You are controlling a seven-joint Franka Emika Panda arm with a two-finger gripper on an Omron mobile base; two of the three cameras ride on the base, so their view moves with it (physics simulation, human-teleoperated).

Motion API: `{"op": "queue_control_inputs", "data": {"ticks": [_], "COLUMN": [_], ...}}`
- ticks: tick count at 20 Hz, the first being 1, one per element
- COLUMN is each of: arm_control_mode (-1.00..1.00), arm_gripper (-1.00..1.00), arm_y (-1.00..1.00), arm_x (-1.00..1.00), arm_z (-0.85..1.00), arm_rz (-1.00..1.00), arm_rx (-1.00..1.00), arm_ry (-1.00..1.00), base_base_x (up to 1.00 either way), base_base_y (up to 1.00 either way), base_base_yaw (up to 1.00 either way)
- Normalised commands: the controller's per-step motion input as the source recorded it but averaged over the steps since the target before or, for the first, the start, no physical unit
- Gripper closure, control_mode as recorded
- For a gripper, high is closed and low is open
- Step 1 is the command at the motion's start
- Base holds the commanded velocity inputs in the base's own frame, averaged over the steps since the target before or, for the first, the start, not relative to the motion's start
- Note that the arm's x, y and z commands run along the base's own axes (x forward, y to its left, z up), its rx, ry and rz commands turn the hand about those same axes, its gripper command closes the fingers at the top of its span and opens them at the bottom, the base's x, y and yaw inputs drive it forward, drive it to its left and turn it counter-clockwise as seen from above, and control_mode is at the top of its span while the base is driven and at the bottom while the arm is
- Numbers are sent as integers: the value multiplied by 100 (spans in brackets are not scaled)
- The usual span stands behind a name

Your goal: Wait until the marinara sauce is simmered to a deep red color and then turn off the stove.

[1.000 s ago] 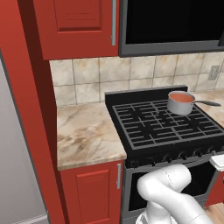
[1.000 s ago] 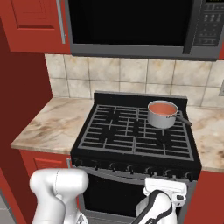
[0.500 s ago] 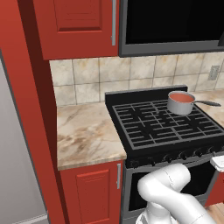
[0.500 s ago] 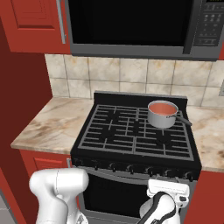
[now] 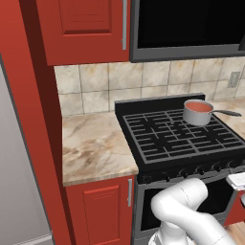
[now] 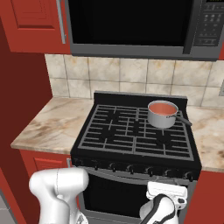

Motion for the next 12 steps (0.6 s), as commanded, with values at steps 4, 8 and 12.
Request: {"op": "queue_control_inputs", "data": {"ticks": [4,8,12], "arm_control_mode": [-100,-100,-100], "arm_gripper": [-100,-100,-100], "arm_y": [-16,-19,-15], "arm_x": [10,12,15], "arm_z": [-9,-2,-7], "arm_rz": [0,0,0], "arm_rx": [3,4,2], "arm_ry": [0,0,0], "base_base_x": [0,0,0], "base_base_y": [0,0,0], "base_base_yaw": [0,0,0]}}
